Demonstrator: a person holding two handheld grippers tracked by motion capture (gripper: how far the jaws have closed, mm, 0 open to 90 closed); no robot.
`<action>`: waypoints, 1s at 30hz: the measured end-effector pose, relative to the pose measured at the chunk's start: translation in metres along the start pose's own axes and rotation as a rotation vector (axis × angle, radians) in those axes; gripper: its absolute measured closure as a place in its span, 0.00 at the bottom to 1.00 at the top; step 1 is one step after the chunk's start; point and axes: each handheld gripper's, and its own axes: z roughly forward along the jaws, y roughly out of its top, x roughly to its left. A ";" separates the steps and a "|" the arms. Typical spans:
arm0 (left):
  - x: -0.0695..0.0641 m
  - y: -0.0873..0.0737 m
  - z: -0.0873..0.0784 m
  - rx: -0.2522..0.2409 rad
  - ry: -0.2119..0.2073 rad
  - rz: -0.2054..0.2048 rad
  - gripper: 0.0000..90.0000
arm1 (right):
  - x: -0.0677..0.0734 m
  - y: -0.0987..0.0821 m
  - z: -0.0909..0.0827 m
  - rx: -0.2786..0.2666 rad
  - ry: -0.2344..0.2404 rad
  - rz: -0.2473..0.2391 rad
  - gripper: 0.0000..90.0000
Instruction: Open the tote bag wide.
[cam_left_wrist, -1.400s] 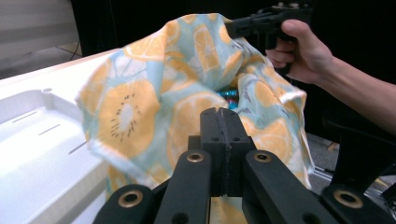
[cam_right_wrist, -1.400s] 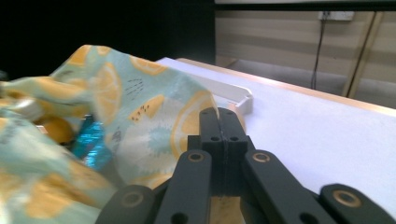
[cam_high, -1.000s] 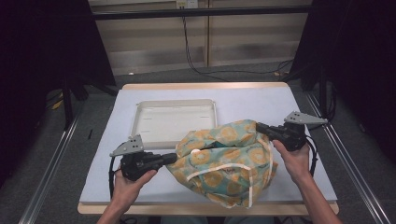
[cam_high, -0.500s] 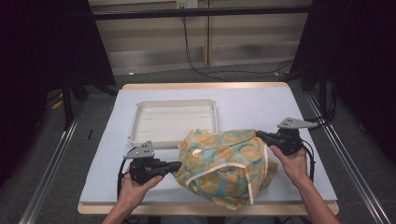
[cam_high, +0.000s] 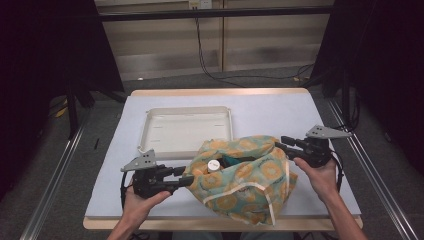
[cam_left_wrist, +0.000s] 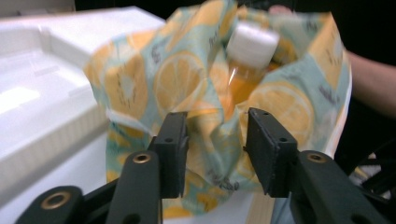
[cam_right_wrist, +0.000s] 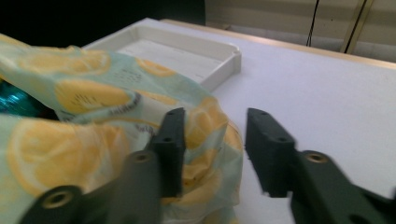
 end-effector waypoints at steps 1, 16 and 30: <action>-0.005 0.006 -0.002 0.005 0.015 0.025 0.59 | 0.002 0.004 -0.008 -0.022 0.003 -0.006 0.61; -0.019 0.026 -0.012 -0.063 0.021 0.057 0.58 | 0.052 0.030 -0.042 -0.057 0.188 -0.098 0.59; -0.059 0.026 0.033 0.034 -0.201 0.176 0.83 | 0.093 0.024 -0.009 0.042 0.369 -0.162 0.47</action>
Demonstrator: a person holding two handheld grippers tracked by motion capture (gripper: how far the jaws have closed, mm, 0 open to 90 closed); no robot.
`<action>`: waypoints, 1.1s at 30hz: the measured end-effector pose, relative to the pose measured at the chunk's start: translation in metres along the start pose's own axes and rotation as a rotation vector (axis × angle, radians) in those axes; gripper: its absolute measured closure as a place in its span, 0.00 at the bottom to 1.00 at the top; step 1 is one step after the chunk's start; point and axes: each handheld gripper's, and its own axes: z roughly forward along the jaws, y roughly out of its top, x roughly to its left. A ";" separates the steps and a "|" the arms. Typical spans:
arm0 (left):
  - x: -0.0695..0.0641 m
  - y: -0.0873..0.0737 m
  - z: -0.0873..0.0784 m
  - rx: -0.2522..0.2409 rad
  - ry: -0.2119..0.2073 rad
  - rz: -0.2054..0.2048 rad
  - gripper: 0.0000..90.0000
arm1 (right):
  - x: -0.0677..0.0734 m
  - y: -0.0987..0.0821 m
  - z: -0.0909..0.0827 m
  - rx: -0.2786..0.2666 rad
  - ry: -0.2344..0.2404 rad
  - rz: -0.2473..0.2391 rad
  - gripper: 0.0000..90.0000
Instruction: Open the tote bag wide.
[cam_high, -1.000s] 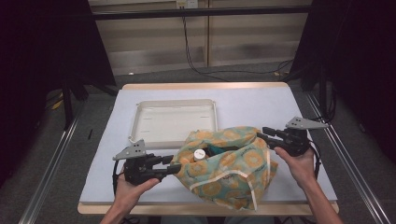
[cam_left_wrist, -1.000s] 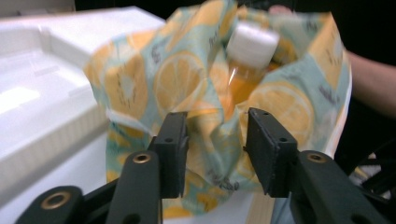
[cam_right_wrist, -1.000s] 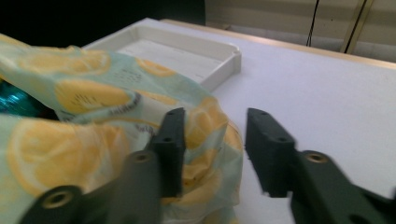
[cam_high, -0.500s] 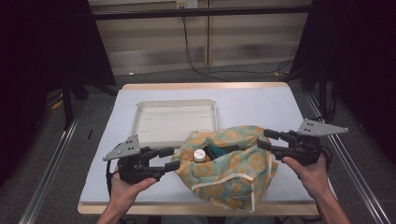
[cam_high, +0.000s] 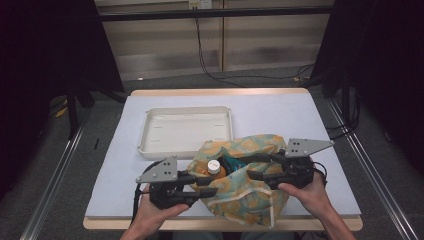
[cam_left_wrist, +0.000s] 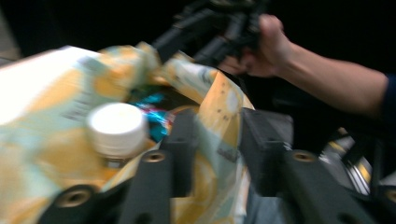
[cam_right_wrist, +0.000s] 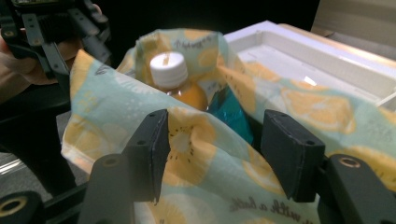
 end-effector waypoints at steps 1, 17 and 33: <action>0.000 0.000 0.000 0.000 0.000 0.000 0.90 | 0.000 0.000 0.000 0.000 0.000 0.000 0.47; 0.005 -0.050 0.042 0.263 -0.099 -0.032 1.00 | -0.012 -0.011 -0.007 0.010 -0.093 0.032 0.52; 0.011 -0.051 0.035 0.247 -0.045 -0.035 0.89 | -0.023 -0.014 -0.001 0.020 -0.108 0.062 0.52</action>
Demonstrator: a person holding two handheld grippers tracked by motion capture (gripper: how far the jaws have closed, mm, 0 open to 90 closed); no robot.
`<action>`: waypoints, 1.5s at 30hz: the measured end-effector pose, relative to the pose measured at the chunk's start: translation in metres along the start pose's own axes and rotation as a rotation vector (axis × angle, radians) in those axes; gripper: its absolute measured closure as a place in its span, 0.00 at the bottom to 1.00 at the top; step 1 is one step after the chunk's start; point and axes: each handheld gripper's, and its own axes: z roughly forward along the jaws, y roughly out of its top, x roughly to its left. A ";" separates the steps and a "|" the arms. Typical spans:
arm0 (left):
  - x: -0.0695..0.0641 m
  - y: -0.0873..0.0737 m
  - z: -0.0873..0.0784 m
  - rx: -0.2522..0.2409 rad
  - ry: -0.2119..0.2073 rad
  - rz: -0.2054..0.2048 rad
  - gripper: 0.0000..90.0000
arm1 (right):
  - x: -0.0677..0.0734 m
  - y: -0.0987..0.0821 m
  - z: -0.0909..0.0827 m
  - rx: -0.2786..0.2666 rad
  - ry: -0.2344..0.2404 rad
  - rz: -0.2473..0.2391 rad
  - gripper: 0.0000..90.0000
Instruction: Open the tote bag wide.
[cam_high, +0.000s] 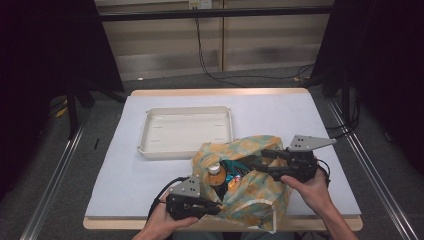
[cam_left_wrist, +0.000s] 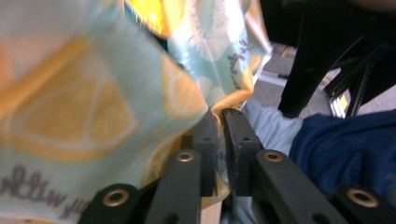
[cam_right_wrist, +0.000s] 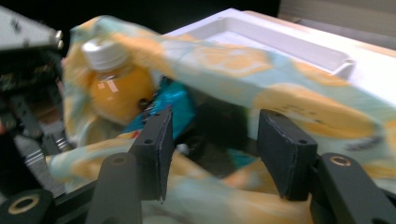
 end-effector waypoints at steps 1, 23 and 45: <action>-0.001 0.002 -0.003 -0.024 0.003 -0.001 0.85 | 0.005 0.000 -0.001 0.006 0.014 -0.006 0.52; 0.006 0.029 -0.050 -0.309 0.142 -0.054 0.63 | 0.022 -0.035 -0.031 0.077 0.083 -0.039 0.98; 0.020 0.034 -0.041 -0.227 0.198 -0.027 0.41 | 0.006 0.021 0.023 0.078 0.154 -0.043 0.66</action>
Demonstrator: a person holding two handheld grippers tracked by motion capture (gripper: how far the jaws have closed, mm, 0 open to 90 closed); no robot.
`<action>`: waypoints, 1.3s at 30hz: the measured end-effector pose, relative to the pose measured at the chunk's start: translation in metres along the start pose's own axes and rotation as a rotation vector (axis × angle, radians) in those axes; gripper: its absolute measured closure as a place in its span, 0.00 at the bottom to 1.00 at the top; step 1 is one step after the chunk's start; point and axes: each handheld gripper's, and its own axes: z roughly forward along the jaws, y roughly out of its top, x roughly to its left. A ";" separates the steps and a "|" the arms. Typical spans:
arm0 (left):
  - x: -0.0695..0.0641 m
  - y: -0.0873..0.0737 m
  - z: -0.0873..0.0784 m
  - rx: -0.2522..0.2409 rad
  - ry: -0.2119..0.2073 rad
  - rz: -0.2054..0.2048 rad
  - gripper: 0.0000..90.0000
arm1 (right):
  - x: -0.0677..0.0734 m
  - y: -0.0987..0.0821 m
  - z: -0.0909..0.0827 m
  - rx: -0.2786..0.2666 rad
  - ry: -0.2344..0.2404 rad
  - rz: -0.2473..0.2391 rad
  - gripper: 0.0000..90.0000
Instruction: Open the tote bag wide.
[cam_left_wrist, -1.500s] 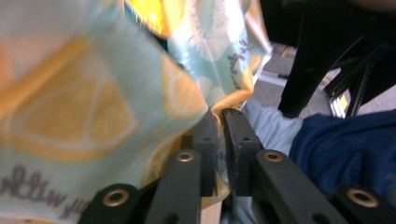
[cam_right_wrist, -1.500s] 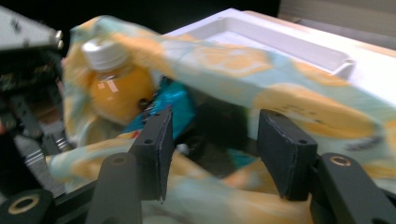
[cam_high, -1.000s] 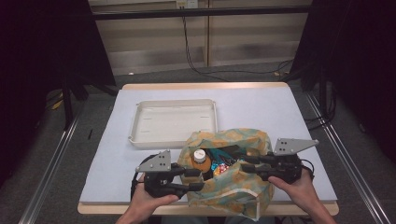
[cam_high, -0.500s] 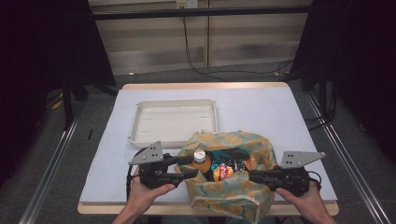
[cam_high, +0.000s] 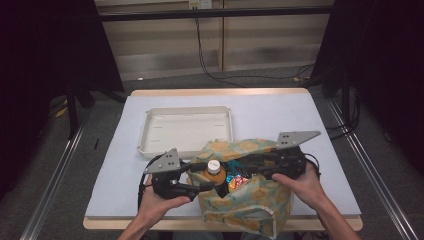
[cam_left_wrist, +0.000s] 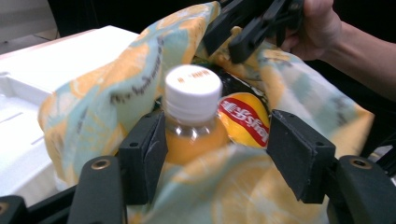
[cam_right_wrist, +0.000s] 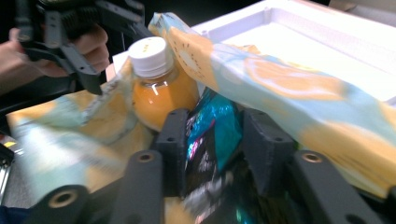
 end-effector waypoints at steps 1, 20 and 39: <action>0.001 0.001 0.002 0.003 0.010 0.003 0.40 | -0.001 0.001 0.006 0.015 0.008 0.003 0.65; 0.010 -0.002 0.009 -0.006 0.030 -0.008 0.31 | -0.007 0.001 0.052 0.132 0.055 -0.021 0.40; 0.010 -0.004 0.012 0.011 0.036 -0.012 0.29 | -0.009 0.000 0.057 0.186 0.066 -0.010 0.68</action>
